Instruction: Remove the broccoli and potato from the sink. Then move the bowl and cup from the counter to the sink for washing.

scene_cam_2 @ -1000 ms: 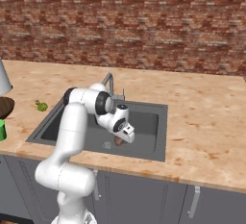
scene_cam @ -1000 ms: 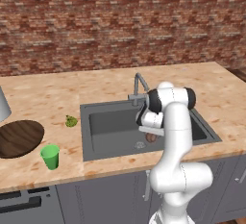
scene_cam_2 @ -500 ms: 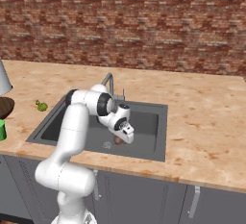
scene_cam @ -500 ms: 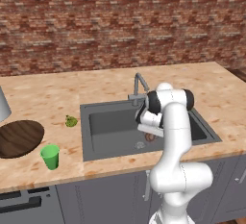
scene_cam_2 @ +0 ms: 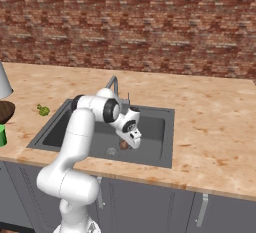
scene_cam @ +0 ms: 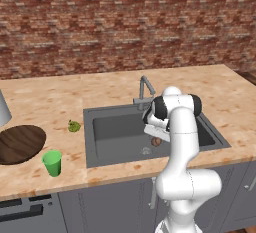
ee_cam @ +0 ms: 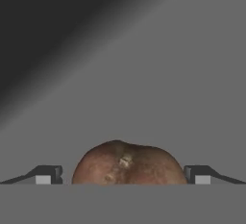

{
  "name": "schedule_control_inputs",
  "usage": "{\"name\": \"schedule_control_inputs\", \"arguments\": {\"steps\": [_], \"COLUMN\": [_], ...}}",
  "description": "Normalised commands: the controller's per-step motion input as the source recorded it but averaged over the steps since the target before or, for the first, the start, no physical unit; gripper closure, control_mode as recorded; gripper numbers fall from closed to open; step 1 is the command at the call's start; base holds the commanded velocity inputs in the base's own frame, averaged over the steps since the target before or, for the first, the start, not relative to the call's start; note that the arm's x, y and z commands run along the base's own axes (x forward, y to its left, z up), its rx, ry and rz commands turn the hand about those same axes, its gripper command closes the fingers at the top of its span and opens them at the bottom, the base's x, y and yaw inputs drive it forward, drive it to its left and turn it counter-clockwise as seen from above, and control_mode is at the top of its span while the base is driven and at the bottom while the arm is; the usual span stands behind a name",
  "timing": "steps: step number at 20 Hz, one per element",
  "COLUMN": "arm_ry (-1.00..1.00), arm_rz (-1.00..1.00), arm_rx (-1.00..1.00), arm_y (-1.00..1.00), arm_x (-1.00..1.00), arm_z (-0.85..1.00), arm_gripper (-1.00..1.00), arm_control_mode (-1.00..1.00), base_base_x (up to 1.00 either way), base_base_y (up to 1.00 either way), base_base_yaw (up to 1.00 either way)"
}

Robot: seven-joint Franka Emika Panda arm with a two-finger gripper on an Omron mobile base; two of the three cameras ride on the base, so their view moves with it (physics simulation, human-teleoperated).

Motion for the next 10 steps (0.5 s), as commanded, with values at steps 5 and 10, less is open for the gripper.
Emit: {"name": "schedule_control_inputs", "arguments": {"steps": [5,10], "arm_ry": [0.08,0.10], "arm_rz": [-0.13,-0.14], "arm_rx": [0.08,0.08], "arm_y": [0.21,0.23], "arm_x": [-0.13,-0.21], "arm_z": [-0.23,-0.20], "arm_gripper": [1.00,1.00], "arm_control_mode": [-1.00,-1.00], "base_base_x": [0.00,0.00], "base_base_y": [0.00,0.00], "base_base_yaw": [0.00,0.00]}}
